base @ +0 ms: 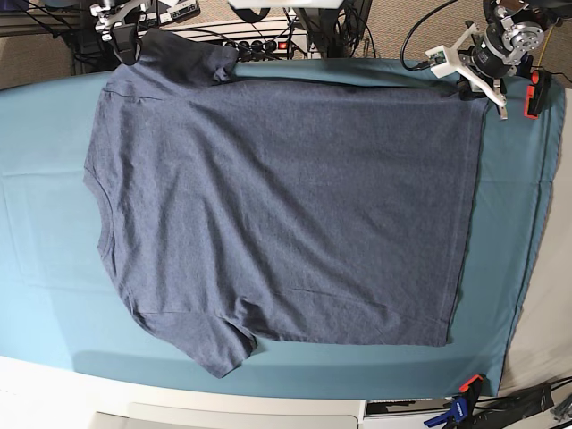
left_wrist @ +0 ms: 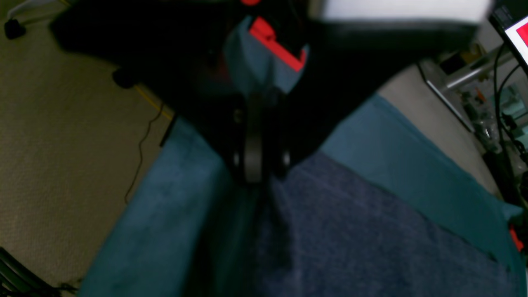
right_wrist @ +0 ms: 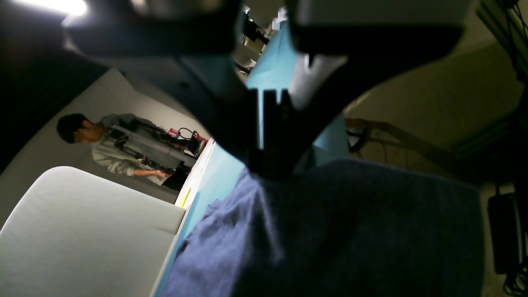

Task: Fold the T-shirt properly
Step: 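Pull the shoulders apart with both grippers to smooth the shirt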

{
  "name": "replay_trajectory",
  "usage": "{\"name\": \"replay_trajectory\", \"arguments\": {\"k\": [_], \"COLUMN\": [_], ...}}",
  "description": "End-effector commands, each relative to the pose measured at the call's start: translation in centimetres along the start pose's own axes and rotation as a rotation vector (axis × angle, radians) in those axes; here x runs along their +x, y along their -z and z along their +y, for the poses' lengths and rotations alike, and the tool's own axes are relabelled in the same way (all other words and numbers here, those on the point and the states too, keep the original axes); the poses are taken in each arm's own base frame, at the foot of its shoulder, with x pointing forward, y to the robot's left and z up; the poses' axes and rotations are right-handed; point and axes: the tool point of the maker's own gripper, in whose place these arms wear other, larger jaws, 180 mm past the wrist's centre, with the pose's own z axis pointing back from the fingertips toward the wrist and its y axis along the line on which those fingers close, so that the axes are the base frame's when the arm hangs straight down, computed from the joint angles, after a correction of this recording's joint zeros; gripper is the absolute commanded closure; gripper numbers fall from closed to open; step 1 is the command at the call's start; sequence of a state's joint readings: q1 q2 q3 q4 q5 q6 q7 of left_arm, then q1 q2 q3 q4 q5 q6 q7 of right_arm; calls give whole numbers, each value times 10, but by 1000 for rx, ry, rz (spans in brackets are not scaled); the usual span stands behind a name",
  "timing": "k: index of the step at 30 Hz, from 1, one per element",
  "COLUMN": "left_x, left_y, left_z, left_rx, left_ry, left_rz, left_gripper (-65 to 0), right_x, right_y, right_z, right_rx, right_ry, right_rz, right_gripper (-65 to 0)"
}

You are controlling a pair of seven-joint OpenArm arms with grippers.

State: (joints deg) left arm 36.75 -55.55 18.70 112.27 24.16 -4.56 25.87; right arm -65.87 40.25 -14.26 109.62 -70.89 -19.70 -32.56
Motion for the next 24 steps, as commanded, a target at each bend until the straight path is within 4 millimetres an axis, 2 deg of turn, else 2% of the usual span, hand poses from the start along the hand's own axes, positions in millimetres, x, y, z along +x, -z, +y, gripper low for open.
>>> {"name": "replay_trajectory", "arguments": {"k": [1,7,12,14,17,24], "left_x": [-6,-12,-5,-2,2,0], "left_y": [-1,-7,-12,-13,-14,-15], "left_z": [-1,8,17,19,21,23], "left_rx": [-13,6,23,28,33,44], "left_ry": [9,25,41,39,38,51], "left_rz": [26,78,56,52,41,58], "left_gripper": [-34,-34,-33,0,0,0], "right_x": [0,0,0,-1,0,1], "right_y": [-2,-2,-2,-2,-2,-1], "right_z": [-7,-7,-7,-7,-7,-11], "right_rx": [-26,-26,-26,-26,-26,-35], "right_ry": [1,0,0,1,0,6], "right_rz": [-3,-3,-1,0,0,-2], "right_gripper": [0,0,0,0,0,0]}}
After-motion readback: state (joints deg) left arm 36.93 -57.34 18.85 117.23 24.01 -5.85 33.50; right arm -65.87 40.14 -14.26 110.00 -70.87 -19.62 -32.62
